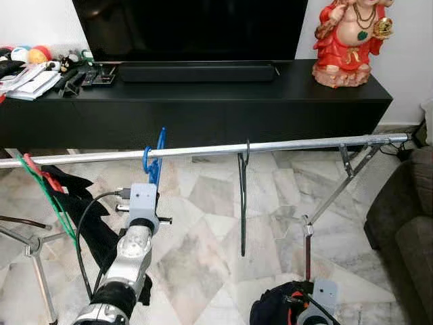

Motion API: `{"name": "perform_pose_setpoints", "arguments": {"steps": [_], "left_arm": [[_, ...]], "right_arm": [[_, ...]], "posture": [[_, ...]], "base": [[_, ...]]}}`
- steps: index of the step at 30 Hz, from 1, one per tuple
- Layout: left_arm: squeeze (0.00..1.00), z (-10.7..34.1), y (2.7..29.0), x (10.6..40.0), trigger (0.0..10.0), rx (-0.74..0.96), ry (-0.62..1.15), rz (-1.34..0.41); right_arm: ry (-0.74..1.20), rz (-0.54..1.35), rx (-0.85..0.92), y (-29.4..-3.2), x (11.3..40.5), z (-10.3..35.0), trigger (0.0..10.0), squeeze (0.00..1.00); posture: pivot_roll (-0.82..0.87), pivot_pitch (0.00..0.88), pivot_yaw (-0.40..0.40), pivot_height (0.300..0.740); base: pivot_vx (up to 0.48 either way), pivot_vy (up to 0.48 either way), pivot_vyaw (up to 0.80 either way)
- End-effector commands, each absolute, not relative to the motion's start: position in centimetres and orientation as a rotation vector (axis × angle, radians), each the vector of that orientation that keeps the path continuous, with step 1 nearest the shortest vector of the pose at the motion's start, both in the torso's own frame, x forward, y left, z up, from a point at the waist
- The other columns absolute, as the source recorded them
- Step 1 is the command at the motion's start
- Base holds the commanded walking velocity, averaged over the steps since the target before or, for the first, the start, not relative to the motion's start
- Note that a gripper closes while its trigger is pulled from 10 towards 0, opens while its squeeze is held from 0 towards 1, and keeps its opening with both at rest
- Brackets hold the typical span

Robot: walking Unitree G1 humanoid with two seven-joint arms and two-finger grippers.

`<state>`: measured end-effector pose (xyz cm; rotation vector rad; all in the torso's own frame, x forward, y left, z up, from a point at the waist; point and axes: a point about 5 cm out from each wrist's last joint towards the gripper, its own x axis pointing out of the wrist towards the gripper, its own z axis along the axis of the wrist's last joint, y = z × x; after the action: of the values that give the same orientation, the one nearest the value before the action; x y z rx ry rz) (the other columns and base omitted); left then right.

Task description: Hang hanger

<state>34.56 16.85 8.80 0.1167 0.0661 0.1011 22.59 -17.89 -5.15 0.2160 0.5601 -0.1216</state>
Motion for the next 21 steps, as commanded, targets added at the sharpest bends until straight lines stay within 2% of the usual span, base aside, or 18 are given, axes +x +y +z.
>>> {"name": "perform_pose_setpoints", "arguments": {"steps": [1,7,11,16,17,19,21], "left_arm": [[0.0,8.6,17.3,34.1,0.0,0.112,0.057,0.112],[0.0,6.2,18.6,30.5,0.0,0.149,0.072,0.104],[0.0,6.3,18.7,28.7,0.0,0.175,-0.023,0.069],[0.0,5.1,18.9,28.0,0.0,0.204,0.04,0.049],[0.0,2.6,19.0,27.3,10.0,0.216,0.185,-0.005],[0.0,1.3,19.1,26.6,10.0,0.199,0.25,-0.034],[0.0,-0.6,19.7,25.9,10.0,0.097,0.379,0.0]], "right_arm": [[0.576,-0.116,0.22,-17.5,22.6,-5.3,10.0,0.0],[0.584,-0.129,0.219,-17.6,22.3,-5.4,10.0,0.0],[0.574,-0.136,0.222,-18.0,22.2,-5.4,10.0,0.0],[0.569,-0.136,0.225,-18.0,22.2,-5.4,10.0,0.0],[0.585,-0.141,0.232,-17.8,22.2,-5.5,10.0,0.0],[0.601,-0.149,0.235,-17.7,22.1,-5.7,10.0,0.0],[0.644,-0.186,0.25,-17.9,21.5,-6.1,10.0,0.0]], "posture": [[-0.07,0.113,0.039,0.74],[-0.07,0.116,0.039,0.74],[-0.06,0.114,0.037,0.74],[-0.06,0.115,0.039,0.74],[-0.06,0.113,0.038,0.74],[-0.06,0.112,0.036,0.74],[-0.06,0.112,0.035,0.74]], "base": [[0.0,0.0,0.0],[0.0,0.0,0.0],[0.0,0.0,0.0],[0.0,0.0,0.0],[0.0,0.0,0.0],[0.0,0.0,0.0],[0.0,0.0,0.0]]}}
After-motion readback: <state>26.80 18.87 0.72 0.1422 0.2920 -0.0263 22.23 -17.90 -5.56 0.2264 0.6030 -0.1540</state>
